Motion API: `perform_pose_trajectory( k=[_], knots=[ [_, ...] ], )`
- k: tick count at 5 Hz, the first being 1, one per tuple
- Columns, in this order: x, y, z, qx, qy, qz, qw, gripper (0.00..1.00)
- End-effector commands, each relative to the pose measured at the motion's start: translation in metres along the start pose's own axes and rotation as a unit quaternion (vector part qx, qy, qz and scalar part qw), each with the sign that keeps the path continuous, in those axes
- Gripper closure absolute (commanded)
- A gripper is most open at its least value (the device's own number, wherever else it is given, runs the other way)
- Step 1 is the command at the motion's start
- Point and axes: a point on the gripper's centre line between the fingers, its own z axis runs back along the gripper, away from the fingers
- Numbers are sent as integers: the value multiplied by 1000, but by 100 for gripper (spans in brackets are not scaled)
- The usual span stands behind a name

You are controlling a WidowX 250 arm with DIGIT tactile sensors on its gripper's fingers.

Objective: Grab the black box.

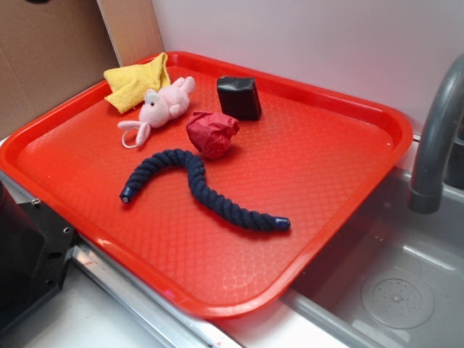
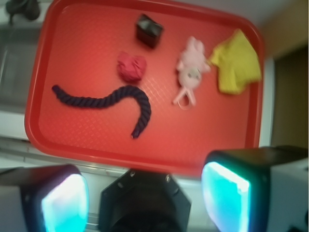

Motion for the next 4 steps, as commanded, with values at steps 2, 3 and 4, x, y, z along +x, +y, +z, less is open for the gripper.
perform_pose_trajectory(
  k=[2, 3, 4],
  knots=[
    [55, 29, -8, 38, -14, -179, 983, 0],
    [75, 39, -22, 15, -19, -255, 967, 0],
    [95, 48, -43, 25, -8, -274, 961, 0]
  ],
)
